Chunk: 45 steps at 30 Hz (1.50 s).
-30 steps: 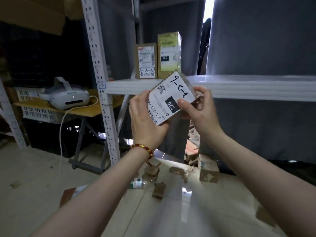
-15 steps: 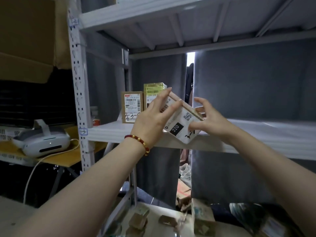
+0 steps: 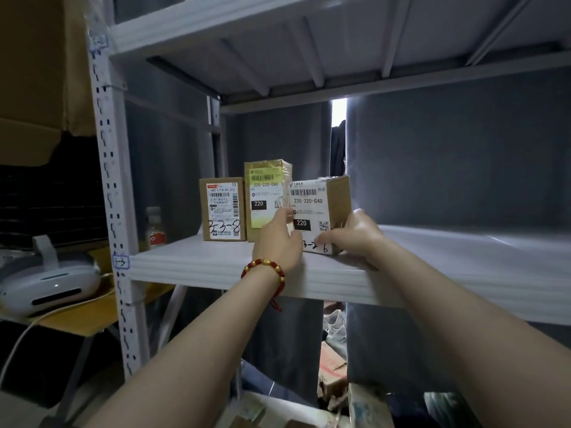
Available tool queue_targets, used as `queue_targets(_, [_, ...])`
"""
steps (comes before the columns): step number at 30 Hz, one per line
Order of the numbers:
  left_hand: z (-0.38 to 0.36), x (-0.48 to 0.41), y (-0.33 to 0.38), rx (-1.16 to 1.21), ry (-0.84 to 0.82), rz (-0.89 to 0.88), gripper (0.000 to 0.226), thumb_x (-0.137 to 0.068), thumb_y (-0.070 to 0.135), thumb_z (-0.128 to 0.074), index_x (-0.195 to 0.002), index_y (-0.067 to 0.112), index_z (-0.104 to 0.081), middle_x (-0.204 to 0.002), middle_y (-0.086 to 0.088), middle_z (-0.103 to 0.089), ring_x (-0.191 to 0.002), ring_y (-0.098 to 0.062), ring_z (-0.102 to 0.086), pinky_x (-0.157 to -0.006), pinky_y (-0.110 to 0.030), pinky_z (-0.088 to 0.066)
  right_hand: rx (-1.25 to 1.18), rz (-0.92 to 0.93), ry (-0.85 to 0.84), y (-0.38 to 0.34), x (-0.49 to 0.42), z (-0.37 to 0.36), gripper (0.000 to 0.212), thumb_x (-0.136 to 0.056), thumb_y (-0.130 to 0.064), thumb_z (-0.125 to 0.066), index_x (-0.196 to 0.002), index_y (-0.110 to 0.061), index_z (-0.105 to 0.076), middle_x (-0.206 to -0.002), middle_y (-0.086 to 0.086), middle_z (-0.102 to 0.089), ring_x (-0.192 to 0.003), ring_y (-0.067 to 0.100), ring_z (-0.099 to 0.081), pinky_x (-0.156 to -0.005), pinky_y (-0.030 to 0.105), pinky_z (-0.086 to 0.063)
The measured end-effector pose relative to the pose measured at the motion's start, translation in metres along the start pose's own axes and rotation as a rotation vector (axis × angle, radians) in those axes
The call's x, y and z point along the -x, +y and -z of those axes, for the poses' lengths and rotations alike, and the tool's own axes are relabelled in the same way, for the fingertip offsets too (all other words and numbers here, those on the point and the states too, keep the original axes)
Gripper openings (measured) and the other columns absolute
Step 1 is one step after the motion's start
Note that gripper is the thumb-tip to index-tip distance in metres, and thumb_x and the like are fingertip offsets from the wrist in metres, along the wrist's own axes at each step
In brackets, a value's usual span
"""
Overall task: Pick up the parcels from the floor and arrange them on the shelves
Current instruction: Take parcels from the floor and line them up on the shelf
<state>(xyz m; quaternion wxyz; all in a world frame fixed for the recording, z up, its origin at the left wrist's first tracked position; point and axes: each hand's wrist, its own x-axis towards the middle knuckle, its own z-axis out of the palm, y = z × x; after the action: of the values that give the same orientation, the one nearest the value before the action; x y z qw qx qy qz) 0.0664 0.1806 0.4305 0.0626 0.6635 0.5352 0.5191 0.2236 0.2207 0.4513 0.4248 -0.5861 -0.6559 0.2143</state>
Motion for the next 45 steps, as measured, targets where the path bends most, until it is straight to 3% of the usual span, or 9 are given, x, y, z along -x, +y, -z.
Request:
queue_targets(7, [-0.020, -0.037, -0.022, -0.167, -0.023, -0.024, 0.042, -0.098, 0.025, -0.044, -0.140, 0.032, -0.046, -0.136, 0.004, -0.056, -0.130, -0.019, -0.036, -0.093, -0.034, -0.037, -0.005, -0.011, -0.004, -0.004, -0.032, -0.009, 0.038, -0.075, -0.017, -0.078, -0.111, -0.011, -0.068, -0.098, 0.003, -0.072, -0.077, 0.013, -0.067, -0.050, 0.020, -0.048])
queue_targets(12, [-0.024, -0.053, -0.039, -0.105, -0.080, 0.006, 0.041, -0.098, 0.023, -0.052, -0.139, 0.020, -0.052, -0.138, -0.009, -0.056, -0.129, -0.029, -0.049, -0.109, -0.040, -0.038, 0.165, 0.000, 0.028, 0.005, -0.041, -0.022, 0.057, -0.077, -0.025, -0.076, -0.125, -0.009, -0.050, -0.115, 0.003, -0.064, -0.103, 0.021, -0.061, -0.084, 0.030, -0.050])
queue_targets(17, [-0.027, -0.047, -0.042, -0.171, -0.176, 0.052, 0.047, -0.100, 0.034, -0.041, -0.147, 0.034, -0.038, -0.138, 0.006, -0.050, -0.138, -0.025, -0.035, -0.108, -0.044, -0.039, 0.255, 0.083, 0.172, 0.004, -0.033, -0.020, 0.025, -0.086, -0.014, -0.058, -0.111, -0.014, -0.057, -0.113, 0.008, -0.064, -0.096, 0.025, -0.057, -0.080, 0.031, -0.048])
queue_targets(21, [-0.028, -0.050, -0.041, -0.023, -0.215, 0.092, 0.049, -0.098, 0.037, -0.039, -0.146, 0.040, -0.038, -0.134, 0.007, -0.049, -0.125, -0.028, -0.052, -0.092, -0.045, -0.054, 0.297, 0.127, 0.213, 0.003, -0.031, -0.017, 0.016, -0.088, -0.015, -0.053, -0.100, -0.020, -0.063, -0.109, 0.006, -0.066, -0.098, 0.026, -0.060, -0.081, 0.032, -0.049])
queue_targets(25, [-0.026, -0.049, -0.040, -0.048, -0.241, 0.049, 0.048, -0.099, 0.033, -0.041, -0.147, 0.036, -0.039, -0.145, -0.002, -0.046, -0.123, -0.011, -0.040, -0.077, -0.024, -0.049, 0.351, 0.135, 0.247, 0.003, -0.029, -0.016, 0.011, -0.090, -0.017, -0.053, -0.091, -0.019, -0.063, -0.104, 0.007, -0.068, -0.096, 0.029, -0.060, -0.079, 0.034, -0.050])
queue_targets(30, [-0.025, -0.049, -0.040, -0.017, -0.260, 0.040, 0.045, -0.099, 0.030, -0.043, -0.144, 0.033, -0.045, -0.146, 0.000, -0.048, -0.140, -0.021, -0.031, -0.113, -0.045, -0.033, 0.371, 0.128, 0.251, 0.003, -0.028, -0.016, 0.019, -0.089, -0.017, -0.054, -0.089, -0.014, -0.073, -0.097, 0.007, -0.071, -0.094, 0.029, -0.063, -0.080, 0.038, -0.055])
queue_targets(38, [-0.028, -0.051, -0.044, 0.187, -0.264, 0.125, 0.045, -0.087, 0.037, -0.050, -0.130, 0.030, -0.060, -0.111, 0.026, -0.040, -0.123, -0.026, -0.049, -0.094, -0.046, -0.052, 0.425, 0.163, 0.336, -0.003, -0.019, -0.015, 0.021, -0.091, -0.017, -0.052, -0.105, -0.014, -0.067, -0.108, 0.007, -0.068, -0.101, 0.031, -0.061, -0.083, 0.035, -0.050])
queue_targets(42, [-0.028, -0.049, -0.041, 0.079, -0.186, 0.081, 0.063, -0.067, 0.058, -0.044, -0.115, 0.023, -0.066, -0.105, 0.008, -0.058, -0.117, -0.028, -0.056, -0.087, -0.048, -0.055, 0.579, 0.269, 0.479, -0.006, -0.014, -0.017, 0.020, -0.090, -0.019, -0.053, -0.107, -0.011, -0.061, -0.105, 0.009, -0.067, -0.102, 0.032, -0.060, -0.084, 0.036, -0.042])
queue_targets(45, [-0.025, -0.042, -0.031, -0.087, -0.115, 0.032, 0.058, -0.077, 0.058, -0.038, -0.108, 0.017, -0.065, -0.105, 0.001, -0.064, -0.111, -0.027, -0.054, -0.089, -0.046, -0.052, 0.635, 0.380, 0.573, -0.012, -0.008, -0.020, 0.011, -0.088, -0.020, -0.053, -0.095, -0.012, -0.056, -0.100, 0.008, -0.067, -0.098, 0.031, -0.060, -0.078, 0.035, -0.035])
